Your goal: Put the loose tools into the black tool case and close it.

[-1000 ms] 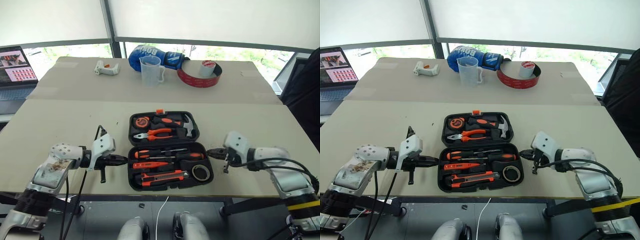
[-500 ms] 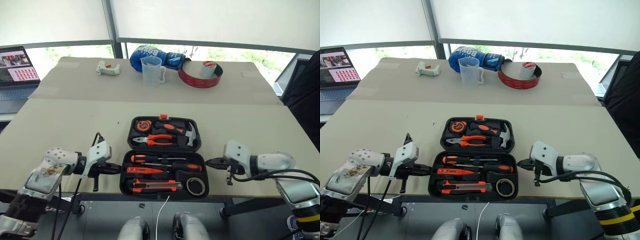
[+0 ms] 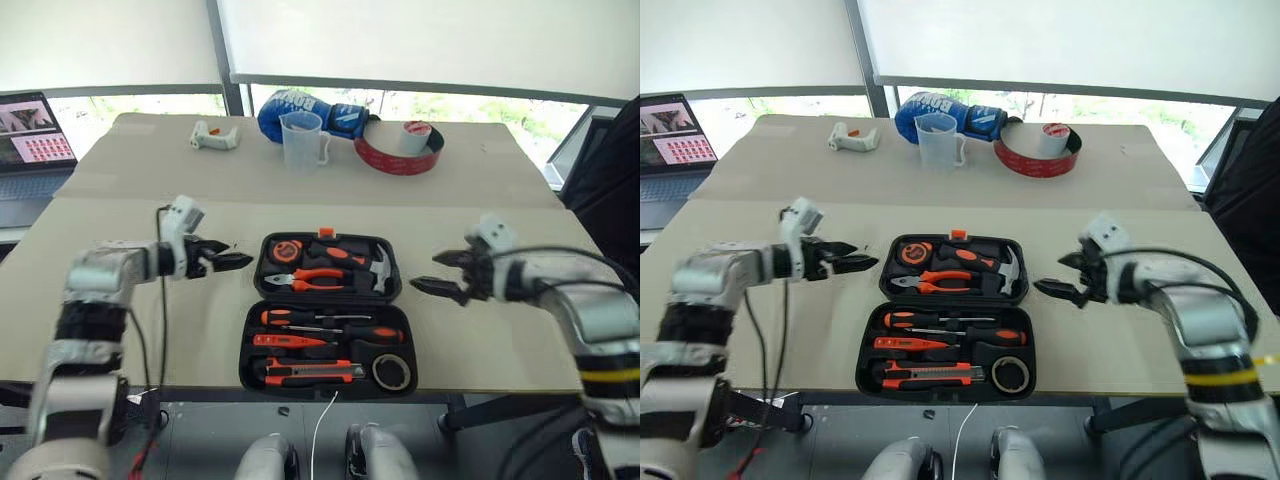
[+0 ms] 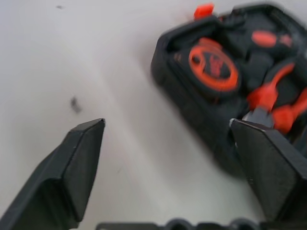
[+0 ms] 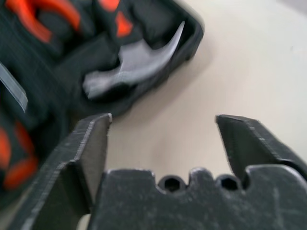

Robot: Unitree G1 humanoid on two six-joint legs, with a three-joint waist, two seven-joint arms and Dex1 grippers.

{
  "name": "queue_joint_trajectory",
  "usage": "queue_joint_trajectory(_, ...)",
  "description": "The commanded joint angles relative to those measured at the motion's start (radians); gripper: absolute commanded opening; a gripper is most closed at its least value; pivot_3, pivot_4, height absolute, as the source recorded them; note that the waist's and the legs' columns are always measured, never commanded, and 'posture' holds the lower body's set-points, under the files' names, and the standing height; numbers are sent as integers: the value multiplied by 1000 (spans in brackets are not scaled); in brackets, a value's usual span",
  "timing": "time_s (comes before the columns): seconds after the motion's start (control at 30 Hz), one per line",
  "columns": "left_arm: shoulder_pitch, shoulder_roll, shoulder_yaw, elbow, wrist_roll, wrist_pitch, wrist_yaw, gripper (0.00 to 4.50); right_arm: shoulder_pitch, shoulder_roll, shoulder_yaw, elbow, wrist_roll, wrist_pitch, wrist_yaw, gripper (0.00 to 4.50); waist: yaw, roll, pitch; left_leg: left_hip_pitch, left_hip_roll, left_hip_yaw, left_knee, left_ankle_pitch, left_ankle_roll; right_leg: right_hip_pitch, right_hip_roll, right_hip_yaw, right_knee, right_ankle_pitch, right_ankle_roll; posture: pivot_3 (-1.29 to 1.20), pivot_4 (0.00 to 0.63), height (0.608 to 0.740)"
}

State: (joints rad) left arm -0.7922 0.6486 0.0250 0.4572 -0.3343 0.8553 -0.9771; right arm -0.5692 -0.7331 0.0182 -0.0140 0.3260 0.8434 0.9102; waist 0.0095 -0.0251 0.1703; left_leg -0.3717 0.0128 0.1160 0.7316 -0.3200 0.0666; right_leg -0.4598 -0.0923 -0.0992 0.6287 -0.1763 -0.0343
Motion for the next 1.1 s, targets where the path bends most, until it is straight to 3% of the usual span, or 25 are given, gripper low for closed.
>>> queue_joint_trajectory(0.03,-34,-16,0,26,3,22,26,4500,-85,36,20,95,-8,71,-44,4451,-4,0,0,0,0,0,0,0,0,0,0,0,0,1,-2,0,150,714)
queue_joint_trajectory(0.17,-45,-51,-36,56,29,-2,39,4500,-166,90,44,217,-38,99,-105,4451,-11,0,0,-3,0,0,-2,0,0,-1,0,-4,1,1,-3,0,150,714)
queue_joint_trajectory(0.33,-37,-54,-73,74,52,-34,15,4500,-161,83,107,235,-73,61,-75,4451,-12,0,0,-8,0,1,-2,0,0,-2,0,-15,1,1,-2,0,150,714)
queue_joint_trajectory(0.43,5,-46,-128,33,73,-55,-27,3713,-139,88,151,213,-88,54,-59,3682,-18,1,0,-4,0,1,-1,0,-1,1,-1,-18,-1,1,-1,0,150,714)
queue_joint_trajectory(0.63,15,-36,-143,-1,64,-20,-62,1370,-124,94,159,167,-74,90,-55,1596,-19,2,-1,2,0,1,-1,3,-6,4,-7,-13,1,-3,5,0,150,714)
queue_joint_trajectory(0.77,6,-37,-138,16,68,-19,-59,116,-118,103,152,158,-62,112,-58,279,-14,3,-5,3,1,0,-1,4,-7,4,-8,-9,3,-3,5,0,150,714)
queue_joint_trajectory(0.8,5,-36,-137,19,68,-17,-61,14,-122,110,145,163,-58,121,-62,56,-14,3,-7,3,1,0,-1,4,-7,4,-8,-8,3,-3,5,0,150,714)
queue_joint_trajectory(1.1,11,-52,-85,-12,35,-56,-68,14,-172,176,18,169,4,183,-111,56,-21,3,-8,3,1,0,-1,4,-6,4,-8,-8,3,-1,1,0,150,714)
